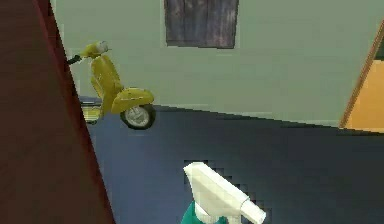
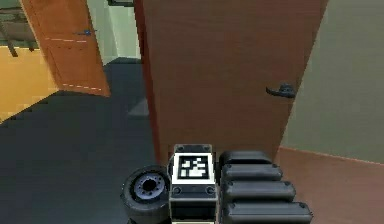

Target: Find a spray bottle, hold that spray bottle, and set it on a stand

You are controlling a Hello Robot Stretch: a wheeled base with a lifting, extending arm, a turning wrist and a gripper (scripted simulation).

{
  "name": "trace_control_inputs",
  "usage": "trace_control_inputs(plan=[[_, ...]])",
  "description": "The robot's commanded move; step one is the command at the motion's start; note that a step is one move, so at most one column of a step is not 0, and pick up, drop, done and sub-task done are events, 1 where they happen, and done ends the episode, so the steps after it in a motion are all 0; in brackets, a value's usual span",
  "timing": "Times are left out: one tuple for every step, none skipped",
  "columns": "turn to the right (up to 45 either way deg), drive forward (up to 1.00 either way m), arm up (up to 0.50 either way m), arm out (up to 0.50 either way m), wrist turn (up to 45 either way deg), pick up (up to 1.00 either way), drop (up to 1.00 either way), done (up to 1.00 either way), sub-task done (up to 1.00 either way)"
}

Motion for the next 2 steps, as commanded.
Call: trace_control_inputs(plan=[[-6.0,0.0,0.0,0.0,0.0,0.0,0.0,0.0,0.0],[0.0,1.0,0.0,0.0,0.0,0.0,0.0,0.0,0.0]])
